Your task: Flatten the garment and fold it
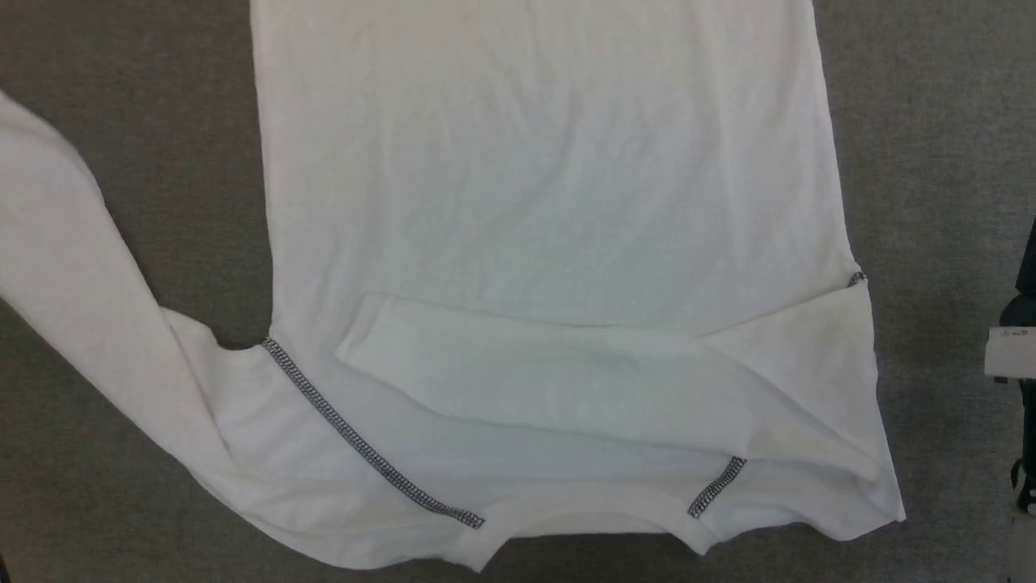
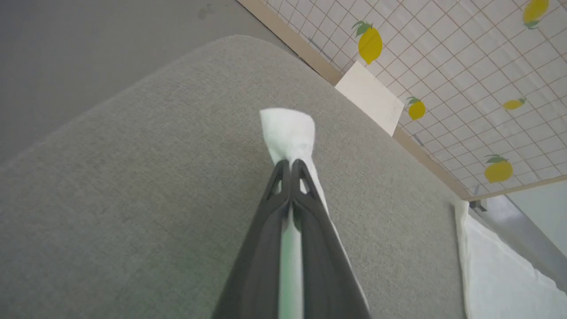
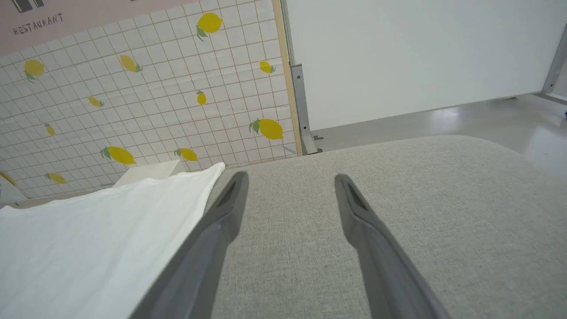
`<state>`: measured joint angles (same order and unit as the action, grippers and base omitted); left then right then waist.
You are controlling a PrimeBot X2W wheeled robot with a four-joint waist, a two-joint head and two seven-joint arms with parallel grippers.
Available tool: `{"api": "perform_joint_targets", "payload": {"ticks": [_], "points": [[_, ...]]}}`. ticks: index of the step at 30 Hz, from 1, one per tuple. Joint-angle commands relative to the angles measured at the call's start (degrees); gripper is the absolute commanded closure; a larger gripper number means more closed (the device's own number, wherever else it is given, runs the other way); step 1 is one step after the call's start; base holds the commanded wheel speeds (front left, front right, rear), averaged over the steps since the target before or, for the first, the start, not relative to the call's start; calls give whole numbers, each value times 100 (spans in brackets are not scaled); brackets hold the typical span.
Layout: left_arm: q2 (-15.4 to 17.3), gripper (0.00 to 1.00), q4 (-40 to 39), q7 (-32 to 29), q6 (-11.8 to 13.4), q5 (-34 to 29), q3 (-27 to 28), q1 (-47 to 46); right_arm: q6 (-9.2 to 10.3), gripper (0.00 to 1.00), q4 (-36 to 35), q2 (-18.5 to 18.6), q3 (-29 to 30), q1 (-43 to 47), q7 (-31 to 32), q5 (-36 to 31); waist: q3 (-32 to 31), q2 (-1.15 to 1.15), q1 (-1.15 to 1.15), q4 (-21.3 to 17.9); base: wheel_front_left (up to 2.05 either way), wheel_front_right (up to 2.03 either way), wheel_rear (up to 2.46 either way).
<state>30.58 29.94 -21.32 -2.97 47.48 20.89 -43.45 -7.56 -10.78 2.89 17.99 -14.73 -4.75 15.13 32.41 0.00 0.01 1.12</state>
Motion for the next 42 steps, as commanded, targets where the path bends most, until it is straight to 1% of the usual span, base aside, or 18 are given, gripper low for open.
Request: {"api": "perform_joint_targets", "payload": {"ticks": [1,5,11,13,15,18,21,23,25,27,30,31,34,36,39,42], "points": [[51,100,85,177,-24,52,165,203,8,0,61,-2,26,119,-6,38,-687,0,-1,291,0,0,0],[99,100,247,577,-38,120,587,801,8,0,190,-2,129,373,-38,143,-1141,0,-1,412,0,0,0],[-84,100,300,784,-62,251,977,1739,8,0,283,-2,131,618,-30,236,-1567,0,-1,534,0,0,0],[-176,100,267,833,-86,268,1026,1981,8,0,305,-2,117,651,-27,256,-1662,0,-1,569,0,0,0],[-248,100,166,890,-164,298,1040,2155,8,0,334,-2,72,671,-27,268,-1763,0,-1,581,0,0,0],[-281,100,-178,983,-322,257,865,2306,8,0,373,-2,-35,703,-23,288,-1878,0,-1,588,0,0,0],[-357,100,-748,1064,-394,105,470,2306,8,0,420,-2,-80,734,-25,320,-1962,0,-1,595,0,0,0],[-513,100,-1239,1065,-414,-13,98,2297,8,0,475,-2,-126,750,-32,354,-2024,0,-1,572,0,0,0],[-752,100,-1750,1038,-416,-127,-277,2263,8,0,529,-2,-175,769,-34,369,-2078,0,-1,563,0,0,0],[-1044,100,-2236,927,-364,-301,-736,2249,8,0,568,-2,-209,785,-36,376,-2125,0,-1,551,0,0,0],[-1637,100,-2843,780,-163,-550,-1480,2166,8,0,596,-2,-233,793,-47,395,-2165,0,-1,522,0,0,0],[-1788,100,-2942,725,-147,-600,-1700,2118,8,0,601,-2,-246,795,-46,403,-2165,0,-1,502,0,0,0],[-2252,100,-3011,564,-129,-776,-2415,1872,8,0,619,-2,-329,776,-19,433,-2119,0,-1,390,0,0,0],[-2468,100,-2854,506,-158,-821,-2815,1676,8,0,633,-2,-363,740,-7,455,-2070,0,-1,279,0,0,0],[-2656,100,-2575,524,-205,-854,-3384,1455,8,0,677,-2,-442,656,-22,510,-1984,0,-1,38,0,0,0],[-2740,100,-2247,586,-250,-828,-4021,1318,8,0,741,-2,-527,597,-56,553,-1893,0,-1,-239,0,0,0]]}}
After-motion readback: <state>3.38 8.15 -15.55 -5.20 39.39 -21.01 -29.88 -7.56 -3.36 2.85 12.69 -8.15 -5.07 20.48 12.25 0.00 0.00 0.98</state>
